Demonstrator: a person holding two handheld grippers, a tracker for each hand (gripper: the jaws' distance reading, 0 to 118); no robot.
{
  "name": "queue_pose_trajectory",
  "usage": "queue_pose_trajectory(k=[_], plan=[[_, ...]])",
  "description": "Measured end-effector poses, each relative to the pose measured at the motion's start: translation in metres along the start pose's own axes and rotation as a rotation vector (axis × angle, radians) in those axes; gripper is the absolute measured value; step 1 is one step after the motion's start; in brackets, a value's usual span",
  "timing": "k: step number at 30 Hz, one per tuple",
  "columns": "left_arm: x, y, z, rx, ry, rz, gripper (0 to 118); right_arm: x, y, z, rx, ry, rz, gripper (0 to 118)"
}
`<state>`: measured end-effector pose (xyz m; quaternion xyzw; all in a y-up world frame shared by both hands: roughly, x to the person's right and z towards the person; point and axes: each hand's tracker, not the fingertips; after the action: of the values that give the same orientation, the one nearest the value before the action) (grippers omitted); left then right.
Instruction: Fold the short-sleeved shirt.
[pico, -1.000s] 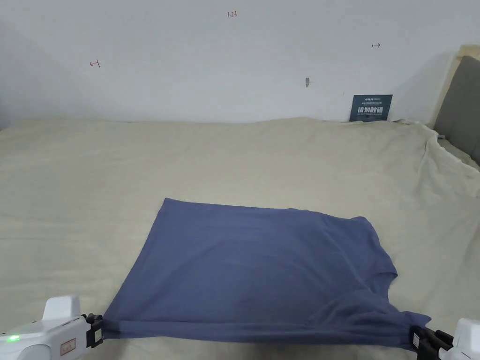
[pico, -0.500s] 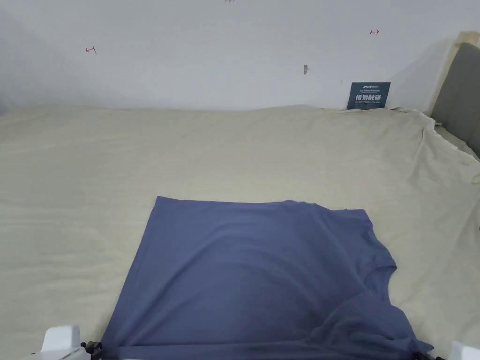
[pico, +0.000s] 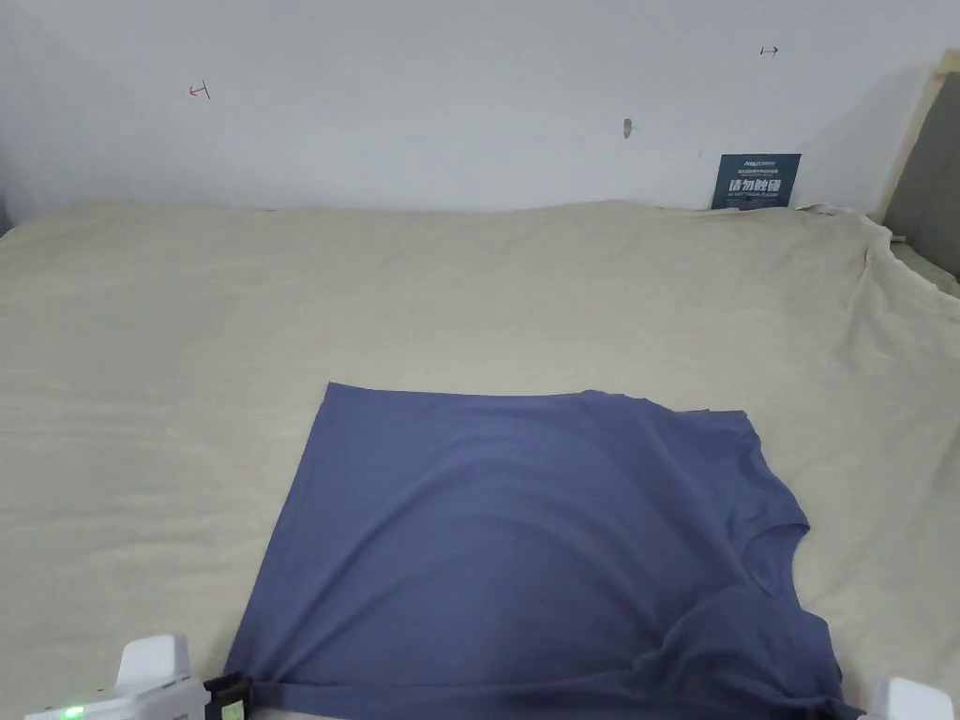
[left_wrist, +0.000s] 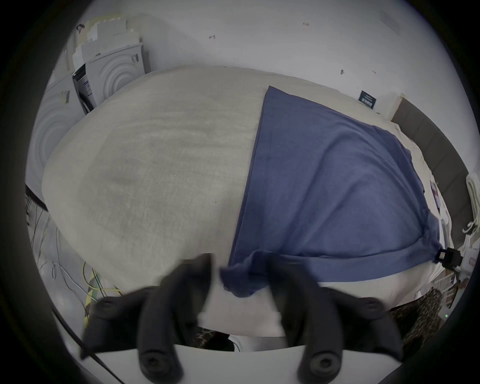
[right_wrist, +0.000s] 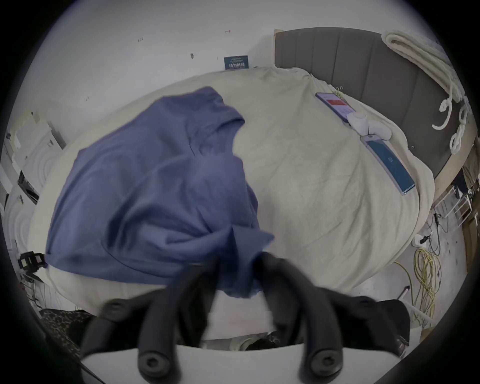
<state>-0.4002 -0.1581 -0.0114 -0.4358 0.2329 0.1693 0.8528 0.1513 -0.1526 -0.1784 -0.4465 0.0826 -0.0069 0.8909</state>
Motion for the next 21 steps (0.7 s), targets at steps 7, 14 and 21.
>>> queue_pose_trajectory(k=[7,14,21], plan=[[0.033,0.044,0.072,0.269,-0.060,-0.005,97,-0.019,0.054,0.081,0.329,0.064,0.050,84],[0.065,0.064,0.124,0.565,-0.044,-0.047,97,-0.045,0.078,0.132,0.572,0.071,0.150,83],[0.078,0.060,0.138,0.690,-0.050,-0.095,76,-0.059,0.073,0.146,0.662,0.021,0.201,67]])
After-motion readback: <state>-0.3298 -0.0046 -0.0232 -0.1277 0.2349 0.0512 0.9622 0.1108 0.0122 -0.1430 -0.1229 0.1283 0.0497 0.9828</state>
